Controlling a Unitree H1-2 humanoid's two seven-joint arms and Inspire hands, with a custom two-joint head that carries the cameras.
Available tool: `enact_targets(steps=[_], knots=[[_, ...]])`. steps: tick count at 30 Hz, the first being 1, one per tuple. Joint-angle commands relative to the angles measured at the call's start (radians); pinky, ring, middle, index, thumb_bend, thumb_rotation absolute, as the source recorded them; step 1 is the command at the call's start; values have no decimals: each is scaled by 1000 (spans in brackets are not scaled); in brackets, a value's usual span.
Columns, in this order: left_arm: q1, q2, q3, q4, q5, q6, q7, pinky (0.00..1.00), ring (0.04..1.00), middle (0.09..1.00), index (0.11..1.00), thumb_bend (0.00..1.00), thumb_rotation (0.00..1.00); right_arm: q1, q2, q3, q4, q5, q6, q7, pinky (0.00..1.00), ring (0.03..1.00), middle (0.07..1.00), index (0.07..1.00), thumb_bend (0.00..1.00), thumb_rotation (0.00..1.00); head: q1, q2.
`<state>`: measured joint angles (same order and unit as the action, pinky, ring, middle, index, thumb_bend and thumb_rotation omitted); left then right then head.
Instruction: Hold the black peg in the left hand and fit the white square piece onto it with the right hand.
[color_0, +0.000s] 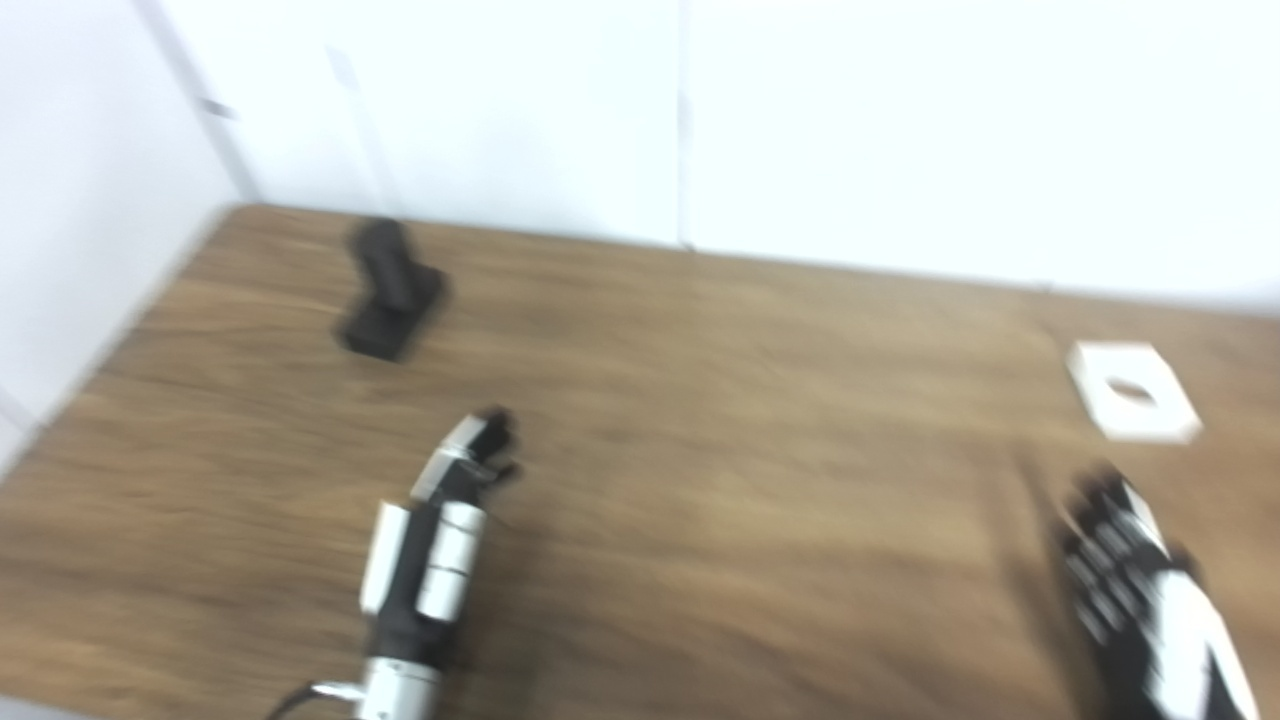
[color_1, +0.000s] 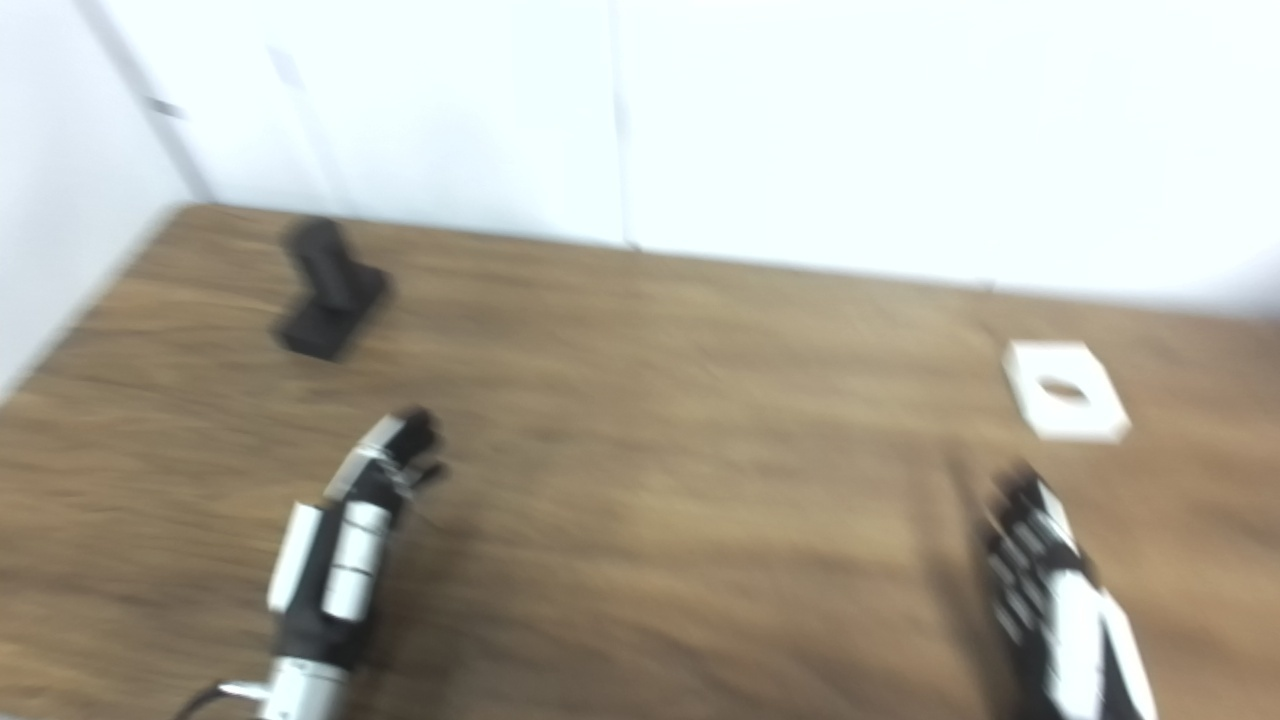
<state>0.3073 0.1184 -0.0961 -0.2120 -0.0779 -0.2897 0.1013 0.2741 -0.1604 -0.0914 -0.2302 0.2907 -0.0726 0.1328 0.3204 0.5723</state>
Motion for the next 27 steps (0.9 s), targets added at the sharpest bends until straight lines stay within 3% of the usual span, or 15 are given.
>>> enact_targets(steps=[1,5,9,18,22,27], knots=[[-19,-133,-33,56,21,-15,10,857,916,923,891,561,915,-19,-18,-16,-1,17,-37,20,1000,1000,1000,1000,514,1000,1,0],[-25,-141,-48,88,39,-45,23,856,928,929,898,541,925,-25,-20,-25,23,14,-49,24,1000,1000,1000,986,576,1000,44,-38],[-32,-143,-60,110,58,-58,35,856,931,935,903,536,939,-29,-22,-26,31,12,-40,22,1000,1000,992,961,693,982,53,-46],[-28,-142,-75,108,98,-44,63,878,935,941,916,551,916,-17,-8,-32,1,-19,3,-15,986,968,919,898,688,910,51,-54],[-8,-136,-69,62,166,1,96,867,919,926,910,553,702,-11,0,-31,-6,-25,4,-16,968,955,908,891,703,908,43,-55],[-13,-104,-40,-99,371,146,149,858,911,931,923,565,517,-6,11,-29,-11,-35,10,-18,979,955,908,893,719,915,38,-55]])
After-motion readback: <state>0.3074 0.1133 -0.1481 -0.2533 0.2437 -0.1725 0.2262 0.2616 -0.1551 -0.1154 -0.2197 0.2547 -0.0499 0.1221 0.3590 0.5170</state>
